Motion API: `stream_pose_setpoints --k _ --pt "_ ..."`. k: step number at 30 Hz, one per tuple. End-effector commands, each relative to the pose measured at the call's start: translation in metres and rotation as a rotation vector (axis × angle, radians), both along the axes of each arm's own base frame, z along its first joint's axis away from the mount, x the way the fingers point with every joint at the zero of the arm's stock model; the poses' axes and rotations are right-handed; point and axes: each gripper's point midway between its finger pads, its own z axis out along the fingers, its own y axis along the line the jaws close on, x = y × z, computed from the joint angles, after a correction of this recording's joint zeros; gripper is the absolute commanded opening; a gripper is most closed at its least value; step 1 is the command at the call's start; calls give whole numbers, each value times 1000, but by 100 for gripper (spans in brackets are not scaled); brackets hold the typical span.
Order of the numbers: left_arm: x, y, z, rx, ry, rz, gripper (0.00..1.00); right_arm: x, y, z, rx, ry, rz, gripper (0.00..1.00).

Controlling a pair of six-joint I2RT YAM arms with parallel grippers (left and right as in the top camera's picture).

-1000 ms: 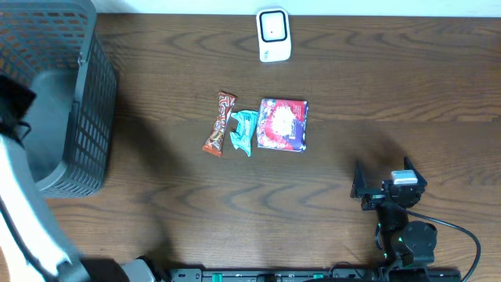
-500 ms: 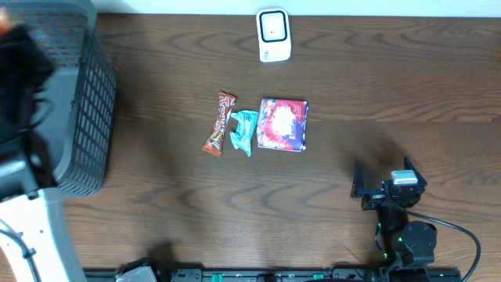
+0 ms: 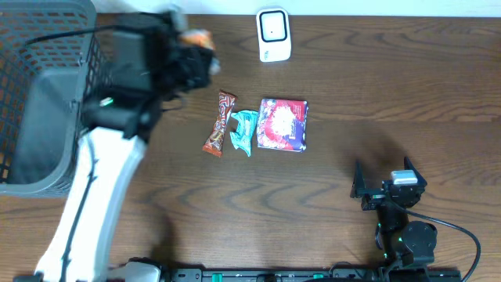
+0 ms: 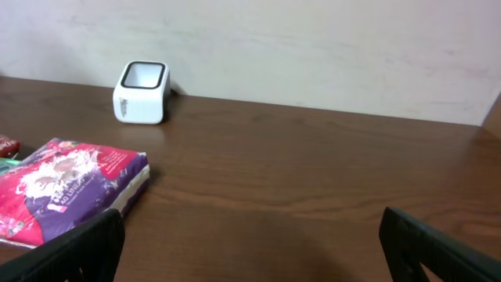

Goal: Scan the item barcode
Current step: 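Carry the orange box out and set it left of the TOP bar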

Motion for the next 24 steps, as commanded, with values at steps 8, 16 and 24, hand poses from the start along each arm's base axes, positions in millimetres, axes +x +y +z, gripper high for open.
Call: stream_pose_setpoints --k 8,16,24 --pt "16 6 -135 296 302 63 8 0 -1 0 -8 -2 -7 99" --pt "9 49 -186 581 417 114 8 0 -1 0 -9 -2 -7 99" --pt "-3 54 -233 624 539 81 24 0 -1 0 -9 -2 -7 99"
